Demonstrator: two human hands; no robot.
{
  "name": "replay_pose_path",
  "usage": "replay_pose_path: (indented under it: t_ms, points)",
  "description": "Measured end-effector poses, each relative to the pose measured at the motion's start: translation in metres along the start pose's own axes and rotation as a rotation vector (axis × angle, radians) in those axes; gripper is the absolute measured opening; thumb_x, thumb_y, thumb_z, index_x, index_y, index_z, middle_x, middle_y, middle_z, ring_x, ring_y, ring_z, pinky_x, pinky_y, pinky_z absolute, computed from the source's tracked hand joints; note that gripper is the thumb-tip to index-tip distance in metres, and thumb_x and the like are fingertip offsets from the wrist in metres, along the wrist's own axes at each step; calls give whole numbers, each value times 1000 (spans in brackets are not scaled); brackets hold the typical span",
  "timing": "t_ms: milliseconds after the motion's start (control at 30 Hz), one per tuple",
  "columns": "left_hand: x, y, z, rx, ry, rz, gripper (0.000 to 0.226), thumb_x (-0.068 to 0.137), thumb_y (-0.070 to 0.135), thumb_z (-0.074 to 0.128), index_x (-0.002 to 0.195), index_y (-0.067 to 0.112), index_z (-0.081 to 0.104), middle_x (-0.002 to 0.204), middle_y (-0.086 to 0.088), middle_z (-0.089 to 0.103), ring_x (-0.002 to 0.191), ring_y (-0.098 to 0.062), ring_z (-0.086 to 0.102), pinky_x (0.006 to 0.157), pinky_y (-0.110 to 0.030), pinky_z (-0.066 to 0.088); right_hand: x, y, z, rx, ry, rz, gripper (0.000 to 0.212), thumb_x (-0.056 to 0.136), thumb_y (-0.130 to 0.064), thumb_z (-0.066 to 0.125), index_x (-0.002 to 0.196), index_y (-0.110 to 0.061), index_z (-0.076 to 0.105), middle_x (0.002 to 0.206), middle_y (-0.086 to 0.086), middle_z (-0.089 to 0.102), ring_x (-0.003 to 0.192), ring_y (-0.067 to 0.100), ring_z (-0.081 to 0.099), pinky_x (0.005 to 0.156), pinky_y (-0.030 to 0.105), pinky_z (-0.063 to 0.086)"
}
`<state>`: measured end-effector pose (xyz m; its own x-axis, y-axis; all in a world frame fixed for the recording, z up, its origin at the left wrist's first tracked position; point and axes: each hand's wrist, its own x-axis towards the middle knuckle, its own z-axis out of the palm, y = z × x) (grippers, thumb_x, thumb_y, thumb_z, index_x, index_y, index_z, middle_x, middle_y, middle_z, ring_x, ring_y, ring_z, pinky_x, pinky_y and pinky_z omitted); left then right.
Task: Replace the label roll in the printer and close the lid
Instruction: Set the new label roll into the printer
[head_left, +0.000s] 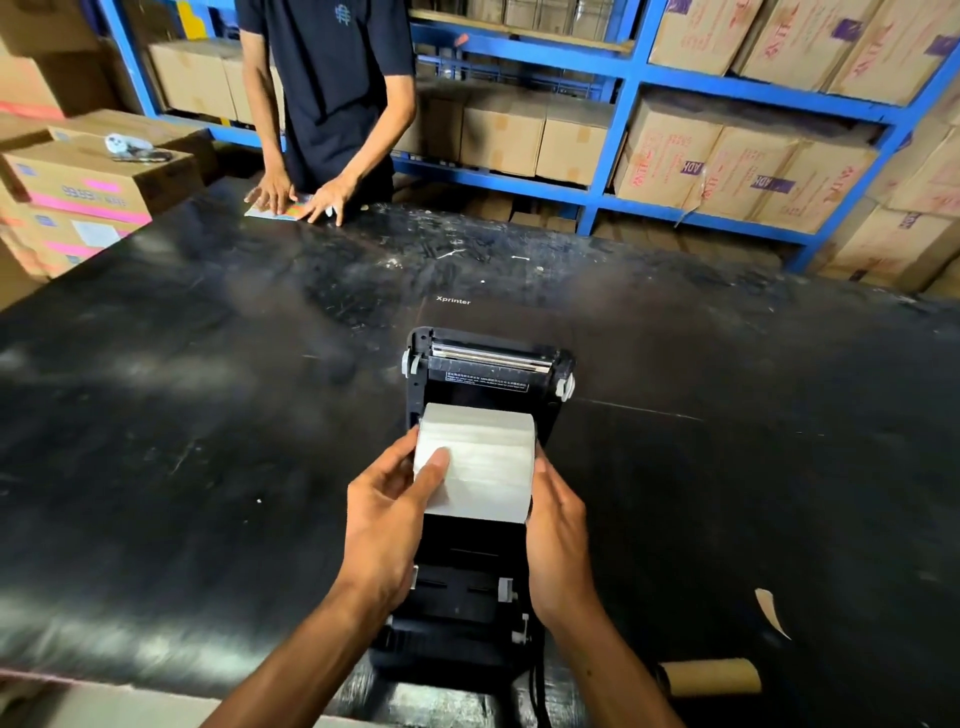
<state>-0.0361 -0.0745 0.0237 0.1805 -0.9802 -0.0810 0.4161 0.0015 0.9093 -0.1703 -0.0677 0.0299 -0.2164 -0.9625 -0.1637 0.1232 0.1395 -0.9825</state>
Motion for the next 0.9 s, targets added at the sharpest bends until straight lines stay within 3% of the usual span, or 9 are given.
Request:
replay_pose_path:
  t_ms: [167, 367, 500, 600, 733, 833, 900]
  points:
    - [-6, -4, 0, 77, -25, 23, 37, 82, 22, 72, 119, 18, 69, 111, 0, 77, 104, -14, 71, 86, -23, 57, 0, 1, -5, -8, -42, -21, 47, 91, -48, 44, 127, -20, 58, 119, 6, 68, 107, 21, 66, 95, 46, 51]
    - [-17, -8, -2, 97, -100, -18, 29, 91, 15, 64, 116, 29, 71, 114, 0, 76, 106, -18, 70, 87, -26, 57, -4, 11, -11, 2, -92, -77, 36, 92, -29, 55, 126, -21, 59, 113, 5, 72, 101, 22, 69, 90, 46, 55]
    - [-17, -8, -4, 113, -76, -80, 32, 94, 9, 59, 121, 25, 67, 114, -6, 75, 109, -27, 68, 90, -31, 58, -10, 23, -9, -18, -91, -71, 32, 93, -27, 55, 124, -24, 60, 113, 5, 71, 101, 21, 69, 91, 48, 54]
    - [-16, -7, -5, 143, -76, -110, 33, 95, 9, 58, 113, 34, 66, 110, -7, 77, 105, -28, 70, 89, -34, 59, -8, 29, -8, -31, -77, -75, 30, 93, -26, 55, 122, -24, 61, 117, 6, 69, 104, 20, 67, 93, 47, 53]
    - [-12, -13, -8, 214, -58, -139, 40, 95, 5, 57, 120, 36, 61, 113, -7, 75, 108, -25, 69, 99, -41, 52, -2, 38, -10, -165, -70, -57, 41, 92, -31, 56, 132, -23, 54, 148, 5, 40, 129, 20, 48, 105, 47, 43]
    - [-9, -18, -10, 264, -40, -139, 45, 95, 4, 57, 110, 46, 62, 105, 3, 78, 103, -15, 71, 91, -29, 54, 2, 44, -15, -389, -10, 0, 53, 87, -48, 55, 137, -32, 45, 160, -10, 6, 145, 15, 16, 115, 48, 28]
    - [-9, -23, -12, 316, -41, -140, 44, 95, 5, 57, 113, 45, 63, 98, 10, 79, 97, -8, 72, 81, -16, 54, 3, 48, -19, -476, -14, 22, 57, 85, -56, 52, 138, -37, 42, 159, -15, -3, 146, 16, 6, 116, 51, 23]
